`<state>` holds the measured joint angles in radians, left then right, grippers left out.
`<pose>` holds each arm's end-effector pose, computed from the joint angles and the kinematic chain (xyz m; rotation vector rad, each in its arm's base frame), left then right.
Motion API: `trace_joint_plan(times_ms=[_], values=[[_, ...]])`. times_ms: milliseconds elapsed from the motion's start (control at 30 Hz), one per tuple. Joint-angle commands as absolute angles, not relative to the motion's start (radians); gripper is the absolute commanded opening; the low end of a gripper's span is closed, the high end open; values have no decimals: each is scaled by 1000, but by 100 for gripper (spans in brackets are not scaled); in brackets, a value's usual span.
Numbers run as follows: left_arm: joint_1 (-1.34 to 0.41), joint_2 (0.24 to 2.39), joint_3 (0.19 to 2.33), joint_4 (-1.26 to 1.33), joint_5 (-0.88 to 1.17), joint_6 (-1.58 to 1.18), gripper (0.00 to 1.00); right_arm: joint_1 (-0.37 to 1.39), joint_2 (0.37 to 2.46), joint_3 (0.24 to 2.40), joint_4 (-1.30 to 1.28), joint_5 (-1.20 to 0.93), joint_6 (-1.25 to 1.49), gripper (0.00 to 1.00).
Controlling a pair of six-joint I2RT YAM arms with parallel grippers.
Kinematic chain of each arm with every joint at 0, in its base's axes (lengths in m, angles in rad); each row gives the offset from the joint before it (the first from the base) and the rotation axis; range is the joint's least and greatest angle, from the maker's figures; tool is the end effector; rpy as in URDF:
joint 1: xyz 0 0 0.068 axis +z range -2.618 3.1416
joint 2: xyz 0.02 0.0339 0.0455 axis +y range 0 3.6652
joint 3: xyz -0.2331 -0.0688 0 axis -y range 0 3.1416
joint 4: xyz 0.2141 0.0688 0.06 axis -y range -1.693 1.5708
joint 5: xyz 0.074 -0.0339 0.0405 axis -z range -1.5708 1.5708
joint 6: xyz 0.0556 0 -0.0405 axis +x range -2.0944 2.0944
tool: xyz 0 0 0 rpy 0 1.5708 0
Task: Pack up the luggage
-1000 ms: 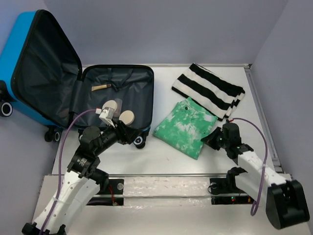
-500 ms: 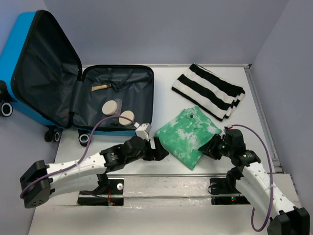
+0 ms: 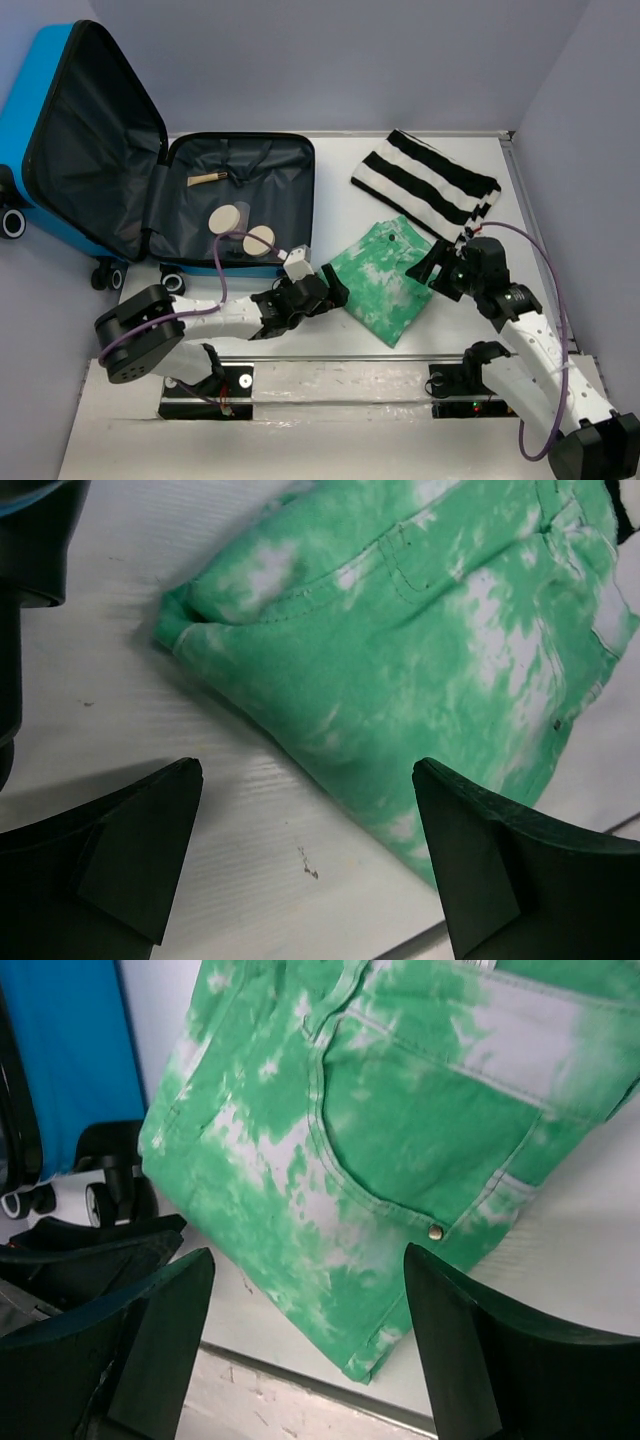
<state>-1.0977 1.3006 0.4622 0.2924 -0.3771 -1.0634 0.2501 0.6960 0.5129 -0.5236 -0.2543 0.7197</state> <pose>0.1335 -0.2159 0.1538 -0.1980 2.1993 -0.8923 0.1513 0.0531 0.2000 0.4163 2.3422 0.7790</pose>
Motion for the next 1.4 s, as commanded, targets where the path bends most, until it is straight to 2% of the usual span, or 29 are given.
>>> trace_joint_plan(times_ms=[0, 167, 400, 467, 500, 533, 567, 600, 733, 967, 1200, 1367], values=[[-1100, 1399, 529, 362, -515, -1118, 98, 258, 748, 598, -457, -125, 649, 84], [-1100, 1518, 584, 365, -532, -1147, 95, 258, 897, 658, -382, -60, 569, 84], [-1115, 1580, 612, 347, -650, -1177, 80, 258, 1176, 790, -325, 95, 462, 84], [-1117, 1606, 626, 319, -670, -1178, 71, 236, 1270, 811, -311, 110, 459, 88], [-1115, 1614, 638, 315, -687, -1174, 60, 236, 1297, 830, -307, 98, 453, 91], [-1117, 1623, 640, 307, -693, -1170, 53, 227, 1324, 837, -299, 89, 446, 92], [-1117, 1628, 644, 304, -706, -1154, 47, 218, 1375, 845, -287, 81, 446, 97], [-1115, 1629, 652, 301, -709, -1137, 31, 218, 1400, 848, -281, 59, 445, 98], [-1115, 1623, 695, 215, -745, -1057, 6, 209, 1468, 839, -264, 49, 439, 100], [-1112, 1586, 712, 164, -795, -919, 6, 199, 1439, 822, -282, 66, 459, 100], [-1086, 1592, 726, 175, -752, -813, 6, 199, 1488, 868, -322, 106, 431, 100], [-1078, 1598, 719, 235, -707, -796, 6, 190, 1577, 847, -278, -162, 390, 100]])
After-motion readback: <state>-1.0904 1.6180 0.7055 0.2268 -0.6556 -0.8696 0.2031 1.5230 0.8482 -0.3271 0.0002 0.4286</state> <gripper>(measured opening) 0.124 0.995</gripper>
